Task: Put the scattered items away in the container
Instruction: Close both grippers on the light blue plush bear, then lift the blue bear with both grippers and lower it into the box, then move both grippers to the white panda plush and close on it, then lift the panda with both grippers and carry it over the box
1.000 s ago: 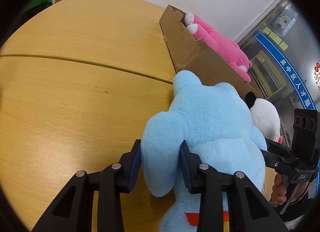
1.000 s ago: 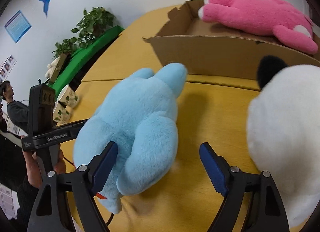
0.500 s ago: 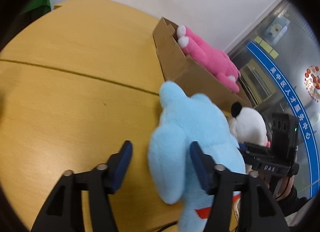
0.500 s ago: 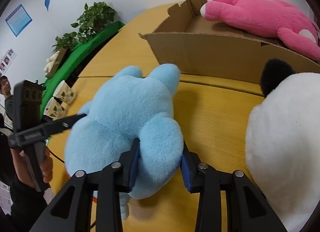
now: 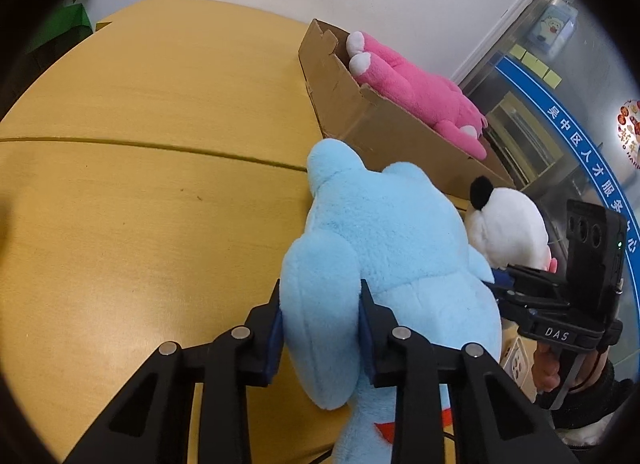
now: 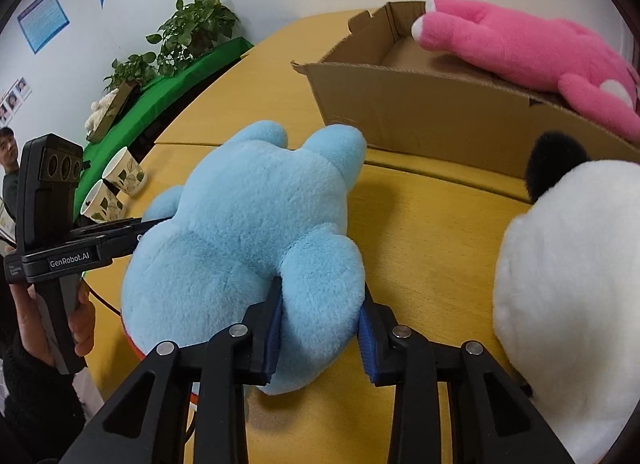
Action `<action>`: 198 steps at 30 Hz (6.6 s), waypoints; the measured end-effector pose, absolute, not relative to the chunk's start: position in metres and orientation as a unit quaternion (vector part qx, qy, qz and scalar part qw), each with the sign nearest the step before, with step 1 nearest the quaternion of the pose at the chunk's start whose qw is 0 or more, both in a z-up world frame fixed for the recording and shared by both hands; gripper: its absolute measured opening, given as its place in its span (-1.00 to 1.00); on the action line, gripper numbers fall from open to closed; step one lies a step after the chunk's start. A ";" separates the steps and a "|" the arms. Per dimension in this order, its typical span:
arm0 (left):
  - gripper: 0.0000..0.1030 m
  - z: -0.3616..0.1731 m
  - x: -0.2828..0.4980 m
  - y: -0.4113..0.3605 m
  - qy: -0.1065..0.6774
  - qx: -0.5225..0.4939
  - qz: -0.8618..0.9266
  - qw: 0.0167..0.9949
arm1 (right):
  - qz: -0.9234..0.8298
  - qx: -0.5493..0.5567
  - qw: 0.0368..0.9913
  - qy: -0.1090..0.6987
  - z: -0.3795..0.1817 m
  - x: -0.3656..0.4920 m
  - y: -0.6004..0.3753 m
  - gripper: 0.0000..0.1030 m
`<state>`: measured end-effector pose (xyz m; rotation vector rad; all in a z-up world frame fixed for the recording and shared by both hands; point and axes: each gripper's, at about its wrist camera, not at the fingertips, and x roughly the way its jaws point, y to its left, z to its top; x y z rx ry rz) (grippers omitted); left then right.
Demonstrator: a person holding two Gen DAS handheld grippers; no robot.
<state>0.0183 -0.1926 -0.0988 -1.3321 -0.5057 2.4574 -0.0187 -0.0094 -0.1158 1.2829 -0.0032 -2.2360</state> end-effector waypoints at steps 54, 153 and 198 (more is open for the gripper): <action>-0.47 0.002 -0.236 -0.077 -0.068 -0.402 0.895 0.182 | -0.878 0.435 0.197 0.010 -0.023 -0.239 0.073 -0.39; 0.53 -0.078 -0.007 -0.045 -0.216 -0.448 0.806 0.320 | -0.844 0.452 0.279 -0.066 -0.093 0.002 0.132 0.90; 0.54 -0.035 -0.269 0.028 -0.131 -0.452 0.842 0.263 | -0.843 0.421 0.334 -0.015 -0.056 -0.292 0.193 0.38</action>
